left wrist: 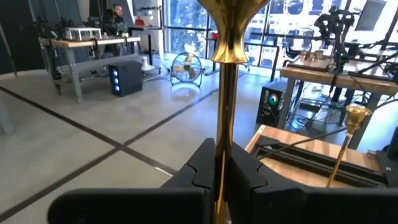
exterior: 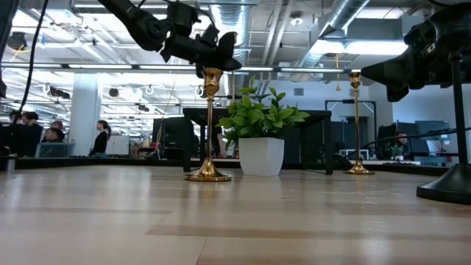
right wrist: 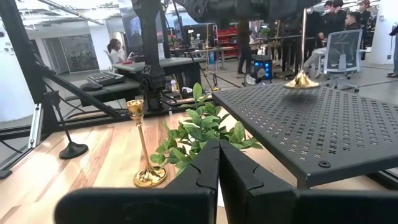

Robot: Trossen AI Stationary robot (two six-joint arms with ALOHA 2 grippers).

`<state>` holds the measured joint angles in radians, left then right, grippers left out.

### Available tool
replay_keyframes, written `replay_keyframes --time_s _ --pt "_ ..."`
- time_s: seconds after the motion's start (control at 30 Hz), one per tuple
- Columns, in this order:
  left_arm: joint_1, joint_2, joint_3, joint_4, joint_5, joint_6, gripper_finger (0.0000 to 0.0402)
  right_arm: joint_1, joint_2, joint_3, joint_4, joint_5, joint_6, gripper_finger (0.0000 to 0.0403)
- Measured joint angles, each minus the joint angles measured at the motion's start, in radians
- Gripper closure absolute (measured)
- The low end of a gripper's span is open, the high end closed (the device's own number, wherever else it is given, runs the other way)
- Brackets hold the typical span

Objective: Pick & Place candle stick holders
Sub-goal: Put the top left gold candle holder on the shelf

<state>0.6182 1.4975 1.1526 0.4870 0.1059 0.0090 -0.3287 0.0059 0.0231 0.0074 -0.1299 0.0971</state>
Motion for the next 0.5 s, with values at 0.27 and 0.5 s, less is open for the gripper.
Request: replay_keyframes --time_s 0.27,0.5 --pt "0.000 0.006 0.000 0.009 0.000 -0.014 0.0389 0.000 0.000 0.000 0.000 0.000 0.000 0.0403" --pt "0.000 0.006 0.000 0.011 0.000 -0.014 0.0389 0.000 0.000 0.000 0.000 0.000 0.000 0.0403"
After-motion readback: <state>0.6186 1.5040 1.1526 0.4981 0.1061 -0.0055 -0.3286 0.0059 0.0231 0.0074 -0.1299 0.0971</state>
